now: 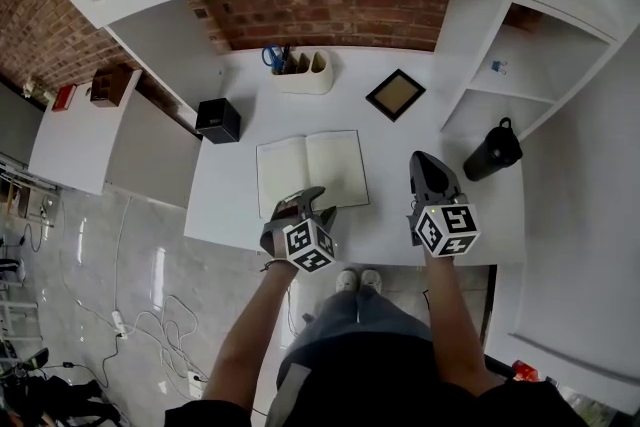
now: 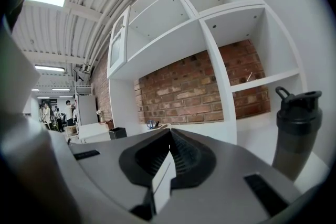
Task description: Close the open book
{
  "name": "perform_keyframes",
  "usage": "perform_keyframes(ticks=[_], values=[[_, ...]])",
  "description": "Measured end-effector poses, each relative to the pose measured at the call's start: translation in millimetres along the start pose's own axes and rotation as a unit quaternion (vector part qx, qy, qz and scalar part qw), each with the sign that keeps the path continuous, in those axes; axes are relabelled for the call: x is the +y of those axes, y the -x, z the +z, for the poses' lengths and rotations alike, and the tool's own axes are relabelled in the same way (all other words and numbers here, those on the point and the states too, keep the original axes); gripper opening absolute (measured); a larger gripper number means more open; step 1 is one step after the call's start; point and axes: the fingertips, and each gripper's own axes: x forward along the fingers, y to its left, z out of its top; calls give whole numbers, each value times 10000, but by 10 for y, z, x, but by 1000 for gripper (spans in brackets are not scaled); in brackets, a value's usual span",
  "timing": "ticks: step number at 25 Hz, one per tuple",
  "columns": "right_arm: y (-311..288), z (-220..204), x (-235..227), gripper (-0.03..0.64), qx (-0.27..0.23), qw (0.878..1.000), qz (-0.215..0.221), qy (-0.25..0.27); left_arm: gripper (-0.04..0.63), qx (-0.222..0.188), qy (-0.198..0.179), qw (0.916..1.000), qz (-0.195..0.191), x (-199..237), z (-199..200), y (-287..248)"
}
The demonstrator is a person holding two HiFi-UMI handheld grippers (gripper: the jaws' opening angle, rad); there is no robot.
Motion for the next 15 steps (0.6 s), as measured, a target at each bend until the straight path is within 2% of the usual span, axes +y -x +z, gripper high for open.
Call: perform_keyframes(ticks=[5,10,15], values=[[58,-49,-93,0,76,9999,-91,-45,186,441,-309,9985,-60,-164,-149,-149],[91,-80,-153,0,119,9998,-155,-83,186,678,-394,9969,-57,-173,-191,-239],[99,-118,-162,0,175,9997,-160,-105,186,941,-822,9921,-63,-221,-248,-320]])
